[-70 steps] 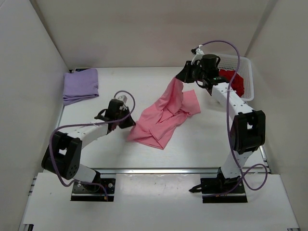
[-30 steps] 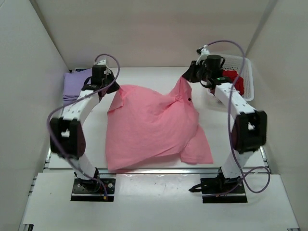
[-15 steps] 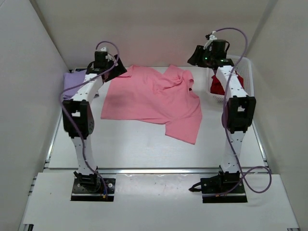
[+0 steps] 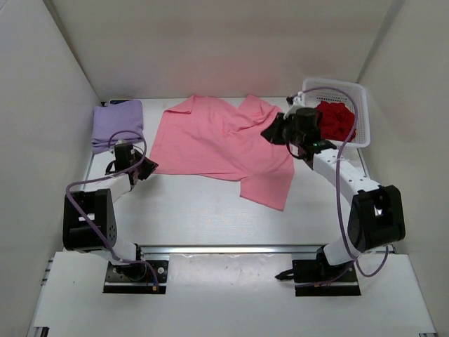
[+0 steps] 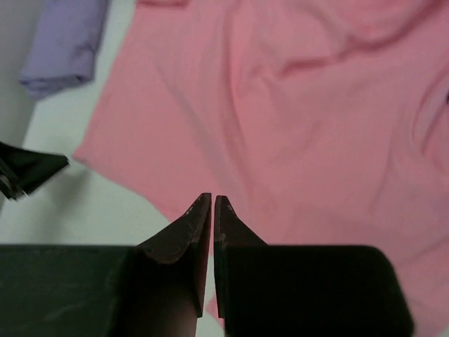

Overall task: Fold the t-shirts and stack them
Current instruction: Flatten out the tshirt

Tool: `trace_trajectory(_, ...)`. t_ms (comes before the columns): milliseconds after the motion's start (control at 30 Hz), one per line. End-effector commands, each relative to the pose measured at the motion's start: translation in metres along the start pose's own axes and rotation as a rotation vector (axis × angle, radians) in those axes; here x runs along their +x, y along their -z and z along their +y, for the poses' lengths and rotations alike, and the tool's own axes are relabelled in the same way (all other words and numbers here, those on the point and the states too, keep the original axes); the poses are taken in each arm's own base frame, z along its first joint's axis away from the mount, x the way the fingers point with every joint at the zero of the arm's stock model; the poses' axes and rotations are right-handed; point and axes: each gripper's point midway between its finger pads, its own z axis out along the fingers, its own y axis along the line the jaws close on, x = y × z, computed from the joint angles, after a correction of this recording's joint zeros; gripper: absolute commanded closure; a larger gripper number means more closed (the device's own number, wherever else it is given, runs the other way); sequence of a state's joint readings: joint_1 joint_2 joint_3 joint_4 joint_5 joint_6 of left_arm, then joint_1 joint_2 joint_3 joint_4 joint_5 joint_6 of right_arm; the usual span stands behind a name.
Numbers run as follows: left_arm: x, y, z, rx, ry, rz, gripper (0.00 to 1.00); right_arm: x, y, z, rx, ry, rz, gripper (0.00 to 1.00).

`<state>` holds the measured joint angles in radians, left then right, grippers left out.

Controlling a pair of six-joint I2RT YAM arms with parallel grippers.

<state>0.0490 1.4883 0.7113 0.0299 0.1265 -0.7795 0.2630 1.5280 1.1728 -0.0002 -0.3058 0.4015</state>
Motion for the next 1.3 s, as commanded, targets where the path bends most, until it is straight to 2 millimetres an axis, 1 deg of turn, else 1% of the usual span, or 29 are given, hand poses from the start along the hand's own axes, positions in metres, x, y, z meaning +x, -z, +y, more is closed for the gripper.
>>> trace_trajectory(0,-0.031,-0.001,0.005,0.009,0.145,-0.114,0.66,0.013,0.018,-0.009,-0.004,-0.099,-0.052,0.95)
trace_trajectory(33,-0.035,-0.003,0.016,-0.009,0.166,-0.130,0.63,0.036,0.022,-0.014,0.006,-0.110,-0.022,0.93)
trace_trajectory(67,-0.033,-0.005,0.020,-0.021,0.182,-0.133,0.63,0.048,0.032,-0.014,0.011,-0.100,-0.019,0.92)
trace_trajectory(100,-0.035,-0.009,0.026,-0.032,0.191,-0.138,0.61,0.048,0.042,-0.005,-0.003,-0.076,-0.038,0.90)
trace_trajectory(133,-0.033,-0.012,0.031,-0.053,0.192,-0.134,0.59,0.068,0.047,-0.008,0.010,-0.074,-0.013,0.87)
trace_trajectory(167,-0.032,-0.014,0.035,-0.064,0.195,-0.132,0.58,0.076,0.054,-0.007,0.014,-0.078,-0.015,0.85)
trace_trajectory(200,-0.030,-0.018,0.039,-0.079,0.210,-0.130,0.58,0.080,0.060,0.002,-0.012,-0.078,-0.015,0.82)
trace_trajectory(300,-0.025,-0.021,0.044,-0.087,0.238,-0.119,0.57,0.123,0.077,0.006,-0.010,-0.061,0.042,0.78)
trace_trajectory(333,-0.023,-0.021,0.043,-0.091,0.231,-0.117,0.57,0.130,0.080,0.001,0.022,-0.064,0.047,0.76)
trace_trajectory(367,-0.025,-0.019,0.047,-0.108,0.221,-0.135,0.54,0.146,0.088,-0.002,0.030,-0.076,0.066,0.76)
trace_trajectory(400,-0.023,-0.018,0.049,-0.117,0.219,-0.129,0.53,0.158,0.096,-0.012,0.052,-0.095,0.070,0.75)
trace_trajectory(433,-0.025,-0.017,0.049,-0.116,0.220,-0.136,0.53,0.162,0.101,-0.020,0.063,-0.121,0.070,0.73)
trace_trajectory(467,-0.023,-0.017,0.051,-0.120,0.222,-0.132,0.51,0.176,0.109,-0.026,0.068,-0.144,0.087,0.73)
trace_trajectory(500,-0.021,-0.017,0.051,-0.118,0.212,-0.124,0.51,0.183,0.116,-0.035,0.088,-0.172,0.083,0.72)
trace_trajectory(533,-0.020,-0.017,0.057,-0.142,0.199,-0.119,0.51,0.181,0.122,-0.040,0.099,-0.193,0.062,0.72)
trace_trajectory(567,-0.021,-0.016,0.057,-0.147,0.202,-0.124,0.50,0.199,0.126,-0.050,0.129,-0.211,0.091,0.72)
trace_trajectory(633,-0.019,-0.020,0.061,-0.156,0.205,-0.116,0.51,0.203,0.133,-0.057,0.147,-0.233,0.065,0.72)
trace_trajectory(667,-0.017,-0.023,0.064,-0.160,0.220,-0.109,0.54,0.207,0.133,-0.059,0.160,-0.247,0.067,0.71)
trace_trajectory(700,-0.014,-0.027,0.064,-0.153,0.224,-0.098,0.59,0.212,0.134,-0.059,0.157,-0.253,0.069,0.70)
trace_trajectory(800,-0.011,-0.037,0.058,-0.145,0.215,-0.081,0.62,0.218,0.134,-0.061,0.177,-0.273,0.083,0.70)
trace_trajectory(833,-0.013,-0.038,0.054,-0.133,0.216,-0.079,0.69,0.224,0.135,-0.064,0.191,-0.283,0.104,0.70)
trace_trajectory(867,-0.016,-0.037,0.055,-0.127,0.220,-0.085,0.76,0.224,0.135,-0.068,0.223,-0.285,0.102,0.69)
trace_trajectory(900,-0.017,-0.037,0.048,-0.106,0.220,-0.093,0.79,0.232,0.139,-0.075,0.271,-0.304,0.130,0.68)
trace_trajectory(967,-0.019,-0.033,0.045,-0.100,0.216,-0.104,0.90,0.246,0.145,-0.087,0.343,-0.342,0.163,0.66)
trace_trajectory(1000,-0.024,-0.030,0.041,-0.090,0.215,-0.114,0.93,0.247,0.147,-0.093,0.367,-0.359,0.153,0.61)
trace_trajectory(1033,-0.024,-0.027,0.032,-0.068,0.193,-0.118,0.95,0.254,0.149,-0.098,0.389,-0.375,0.167,0.58)
trace_trajectory(1167,-0.032,-0.019,0.011,-0.022,0.136,-0.149,1.00,0.266,0.150,-0.107,0.398,-0.439,0.196,0.54)
trace_trajectory(1233,-0.028,-0.015,-0.001,-0.010,0.097,-0.150,1.00,0.271,0.146,-0.103,0.371,-0.451,0.220,0.57)
trace_trajectory(1267,-0.031,-0.014,-0.002,-0.008,0.087,-0.154,1.00,0.276,0.143,-0.096,0.350,-0.460,0.259,0.58)
